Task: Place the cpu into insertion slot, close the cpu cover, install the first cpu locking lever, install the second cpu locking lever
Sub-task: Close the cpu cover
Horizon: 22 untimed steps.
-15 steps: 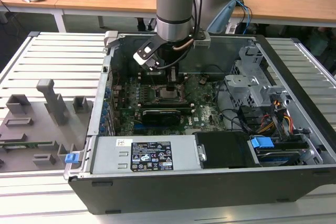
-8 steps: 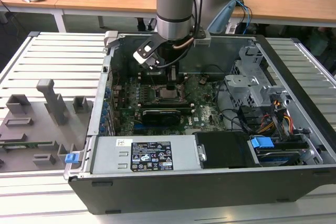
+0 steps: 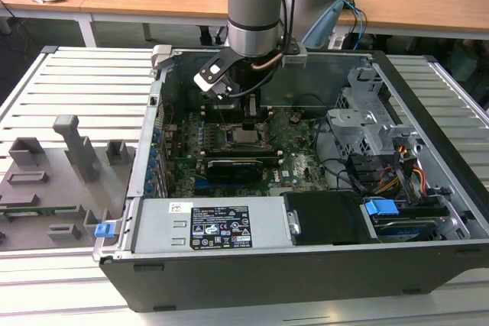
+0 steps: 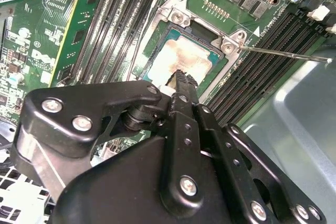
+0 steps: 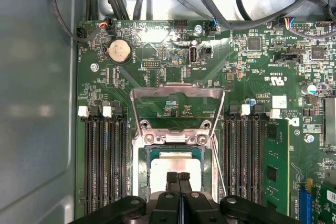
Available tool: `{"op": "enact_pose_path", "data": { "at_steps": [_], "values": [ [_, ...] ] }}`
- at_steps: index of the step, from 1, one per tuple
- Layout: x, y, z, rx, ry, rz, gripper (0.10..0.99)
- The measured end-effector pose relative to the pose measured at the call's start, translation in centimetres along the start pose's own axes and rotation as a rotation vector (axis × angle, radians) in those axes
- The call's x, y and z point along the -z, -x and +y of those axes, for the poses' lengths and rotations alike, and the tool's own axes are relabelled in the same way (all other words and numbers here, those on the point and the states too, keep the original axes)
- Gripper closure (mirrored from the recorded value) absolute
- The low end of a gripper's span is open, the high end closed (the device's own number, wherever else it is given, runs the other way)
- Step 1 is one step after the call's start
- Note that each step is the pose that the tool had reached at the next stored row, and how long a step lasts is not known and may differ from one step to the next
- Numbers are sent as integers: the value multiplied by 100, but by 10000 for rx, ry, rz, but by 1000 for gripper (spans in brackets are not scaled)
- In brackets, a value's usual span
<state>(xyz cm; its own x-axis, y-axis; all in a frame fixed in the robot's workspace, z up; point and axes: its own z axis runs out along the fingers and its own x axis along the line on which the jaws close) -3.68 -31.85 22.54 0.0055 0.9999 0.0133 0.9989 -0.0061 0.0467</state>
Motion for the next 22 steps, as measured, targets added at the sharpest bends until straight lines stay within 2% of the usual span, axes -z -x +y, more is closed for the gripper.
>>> {"op": "enact_pose_path", "data": {
  "at_steps": [7,19,22],
  "values": [
    [25,0,1,0,0,-1,980],
    [137,-2,6,0,0,-1,980],
    [184,-2,9,0,0,0,980]
  ]
}}
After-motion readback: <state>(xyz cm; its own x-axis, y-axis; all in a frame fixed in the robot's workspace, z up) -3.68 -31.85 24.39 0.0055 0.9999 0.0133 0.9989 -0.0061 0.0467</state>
